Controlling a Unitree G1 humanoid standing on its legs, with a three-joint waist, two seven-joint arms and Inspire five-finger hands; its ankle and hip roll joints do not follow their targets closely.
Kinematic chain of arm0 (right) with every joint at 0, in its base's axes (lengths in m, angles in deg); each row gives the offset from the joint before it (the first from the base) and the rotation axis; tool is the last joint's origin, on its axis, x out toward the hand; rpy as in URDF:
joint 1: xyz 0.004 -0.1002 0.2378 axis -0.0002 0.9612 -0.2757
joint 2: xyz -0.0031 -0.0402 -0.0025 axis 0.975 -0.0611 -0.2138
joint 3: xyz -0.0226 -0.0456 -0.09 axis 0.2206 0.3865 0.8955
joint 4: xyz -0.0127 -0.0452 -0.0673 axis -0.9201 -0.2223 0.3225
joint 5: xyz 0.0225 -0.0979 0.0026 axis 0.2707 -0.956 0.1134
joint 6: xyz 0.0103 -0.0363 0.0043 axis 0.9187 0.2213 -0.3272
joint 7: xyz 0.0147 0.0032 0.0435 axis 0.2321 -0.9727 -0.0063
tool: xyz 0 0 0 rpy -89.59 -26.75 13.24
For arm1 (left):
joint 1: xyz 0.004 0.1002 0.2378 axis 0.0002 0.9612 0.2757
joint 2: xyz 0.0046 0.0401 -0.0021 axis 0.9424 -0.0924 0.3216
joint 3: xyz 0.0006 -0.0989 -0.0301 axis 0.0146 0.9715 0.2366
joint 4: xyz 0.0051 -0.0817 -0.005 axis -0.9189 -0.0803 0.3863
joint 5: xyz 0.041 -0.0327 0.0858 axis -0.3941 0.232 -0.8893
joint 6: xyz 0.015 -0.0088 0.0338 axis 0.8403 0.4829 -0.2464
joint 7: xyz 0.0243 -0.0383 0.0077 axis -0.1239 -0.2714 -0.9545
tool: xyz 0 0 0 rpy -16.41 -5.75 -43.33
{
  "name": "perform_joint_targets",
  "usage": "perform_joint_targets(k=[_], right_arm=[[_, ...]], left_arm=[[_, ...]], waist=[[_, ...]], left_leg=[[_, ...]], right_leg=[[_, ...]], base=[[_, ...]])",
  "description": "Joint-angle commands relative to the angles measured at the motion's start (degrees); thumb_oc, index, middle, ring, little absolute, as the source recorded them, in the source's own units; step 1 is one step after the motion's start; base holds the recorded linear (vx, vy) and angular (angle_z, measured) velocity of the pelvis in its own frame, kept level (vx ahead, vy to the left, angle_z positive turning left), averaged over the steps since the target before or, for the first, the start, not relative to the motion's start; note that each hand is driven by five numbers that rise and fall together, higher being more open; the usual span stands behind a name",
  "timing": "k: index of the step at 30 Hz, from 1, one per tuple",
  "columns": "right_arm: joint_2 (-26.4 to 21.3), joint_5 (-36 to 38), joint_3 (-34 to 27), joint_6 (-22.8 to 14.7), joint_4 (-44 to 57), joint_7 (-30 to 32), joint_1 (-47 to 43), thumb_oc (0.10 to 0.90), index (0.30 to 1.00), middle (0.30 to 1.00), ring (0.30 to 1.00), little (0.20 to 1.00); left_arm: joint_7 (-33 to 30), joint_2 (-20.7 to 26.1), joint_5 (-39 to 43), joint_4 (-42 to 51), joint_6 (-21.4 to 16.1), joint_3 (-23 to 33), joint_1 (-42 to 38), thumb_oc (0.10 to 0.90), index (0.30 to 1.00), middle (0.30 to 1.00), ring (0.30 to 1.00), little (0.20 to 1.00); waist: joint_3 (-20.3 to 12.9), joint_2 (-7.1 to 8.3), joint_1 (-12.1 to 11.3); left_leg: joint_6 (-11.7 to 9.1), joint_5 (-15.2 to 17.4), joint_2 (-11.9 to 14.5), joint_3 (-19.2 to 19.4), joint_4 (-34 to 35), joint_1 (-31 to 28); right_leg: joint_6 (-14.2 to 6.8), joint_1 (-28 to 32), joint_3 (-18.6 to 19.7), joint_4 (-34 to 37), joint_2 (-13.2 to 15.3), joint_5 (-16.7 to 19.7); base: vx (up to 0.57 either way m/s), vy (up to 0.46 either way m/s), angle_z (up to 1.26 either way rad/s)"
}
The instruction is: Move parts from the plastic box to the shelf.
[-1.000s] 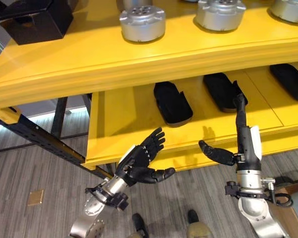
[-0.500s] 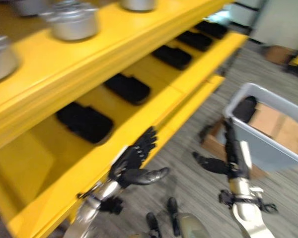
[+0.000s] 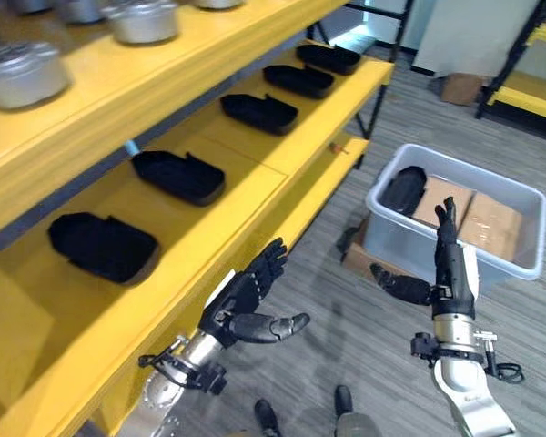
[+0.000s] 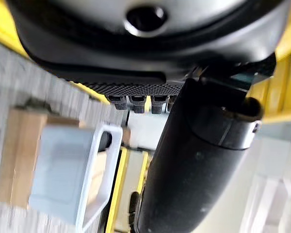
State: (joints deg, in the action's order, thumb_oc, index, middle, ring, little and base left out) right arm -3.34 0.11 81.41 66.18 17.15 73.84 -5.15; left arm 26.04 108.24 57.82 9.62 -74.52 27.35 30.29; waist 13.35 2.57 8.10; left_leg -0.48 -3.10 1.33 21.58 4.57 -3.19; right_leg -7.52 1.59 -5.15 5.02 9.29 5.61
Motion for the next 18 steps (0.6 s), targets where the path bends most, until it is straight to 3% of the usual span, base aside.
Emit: perform_joint_targets(k=[1, 6, 8, 10, 12, 14, 15, 18], right_arm=[[-4.1, -1.2, -4.6, -2.6, 4.8, 3.0, -6.3, 0.900, 1.000, 1.000, 1.000, 1.000], [-5.7, -3.6, -5.7, -2.0, 3.3, 1.9, -6.1, 0.900, 1.000, 1.000, 1.000, 1.000], [-6.4, -4.1, -6.1, -2.6, 2.7, 0.7, -5.8, 0.900, 1.000, 1.000, 1.000, 1.000], [-6.6, -4.8, -6.4, -3.7, 2.1, 0.4, -5.2, 0.900, 1.000, 1.000, 1.000, 1.000], [-6.4, -4.3, -7.1, -5.1, 1.5, -0.5, -4.1, 0.900, 1.000, 1.000, 1.000, 1.000], [-6.1, -4.2, -7.0, -6.7, 0.6, -1.7, -3.5, 0.900, 1.000, 1.000, 1.000, 1.000], [-6.1, -4.2, -6.8, -6.9, 0.5, -2.0, -3.6, 0.900, 1.000, 1.000, 1.000, 1.000], [-5.9, -4.4, -6.3, -6.1, 1.1, -2.5, -3.7, 0.900, 1.000, 1.000, 1.000, 1.000]], left_arm=[[-1.8, -1.5, -2.0, 6.2, -7.7, 1.7, -4.8, 0.900, 1.000, 1.000, 1.000, 1.000], [-4.3, -2.1, -2.1, 4.9, -9.5, 1.6, -7.1, 0.900, 1.000, 1.000, 1.000, 1.000], [-5.4, -2.7, -3.1, 4.0, -10.0, 1.8, -8.6, 0.900, 1.000, 1.000, 1.000, 1.000], [-4.8, -3.1, -2.9, 3.4, -9.4, 2.0, -9.4, 0.900, 1.000, 1.000, 1.000, 1.000], [-3.7, -3.4, -3.0, 2.7, -8.9, 2.8, -9.4, 0.900, 1.000, 1.000, 1.000, 1.000], [-3.7, -3.4, -3.2, 2.9, -8.1, 3.5, -8.5, 0.900, 1.000, 1.000, 1.000, 1.000], [-3.5, -3.3, -2.9, 3.1, -7.7, 4.1, -8.1, 0.900, 1.000, 1.000, 1.000, 1.000], [-3.1, -3.2, -2.9, 3.7, -7.2, 5.0, -7.6, 0.900, 1.000, 1.000, 1.000, 1.000]], waist=[[-3.4, -1.49, 0.4], [-3.3, -2.03, 2.2], [-2.4, -2.28, 2.8], [-1.9, -2.19, 3.2], [-1.4, -2.19, 3.4], [-0.9, -2.35, 2.6], [-0.6, -2.40, 2.1], [0.1, -2.68, 1.5]], left_leg=[[-1.3, 6.6, 5.6, -3.8, -1.0, -5.8], [-3.5, 4.0, 9.8, -1.1, -1.2, -6.2], [-4.7, 0.6, 13.0, -1.4, -6.8, -4.8], [-4.7, 0.2, 13.8, -1.5, -12.1, -2.8], [-3.7, 1.6, 12.1, -2.3, -17.9, -0.5], [-1.7, 3.8, 7.3, -6.1, -19.7, 2.2], [-0.8, 4.3, 5.1, -7.1, -19.7, 3.7], [-0.3, 3.8, 2.3, -7.4, -17.8, 6.1]], right_leg=[[-0.1, 0.7, 0.1, -0.9, -1.7, -2.7], [2.7, 0.5, -1.5, -2.2, -3.8, -4.5], [5.0, 0.1, -1.4, -4.4, -5.5, -6.2], [6.1, 0.0, -1.4, -5.4, -6.4, -6.8], [6.9, -0.1, -0.7, -6.4, -7.1, -7.2], [6.9, 0.2, 1.8, -7.1, -8.0, -7.3], [6.9, 0.4, 3.0, -7.2, -8.5, -7.3], [6.7, 1.4, 4.2, -7.2, -9.3, -7.6]], base=[[0.02, -0.259, -0.20], [0.04, -0.405, -0.27], [0.05, -0.469, -0.50], [0.05, -0.356, -0.41], [0.09, -0.240, -0.34], [0.14, -0.131, -0.19], [0.11, -0.064, -0.51], [0.14, -0.014, -0.80]])
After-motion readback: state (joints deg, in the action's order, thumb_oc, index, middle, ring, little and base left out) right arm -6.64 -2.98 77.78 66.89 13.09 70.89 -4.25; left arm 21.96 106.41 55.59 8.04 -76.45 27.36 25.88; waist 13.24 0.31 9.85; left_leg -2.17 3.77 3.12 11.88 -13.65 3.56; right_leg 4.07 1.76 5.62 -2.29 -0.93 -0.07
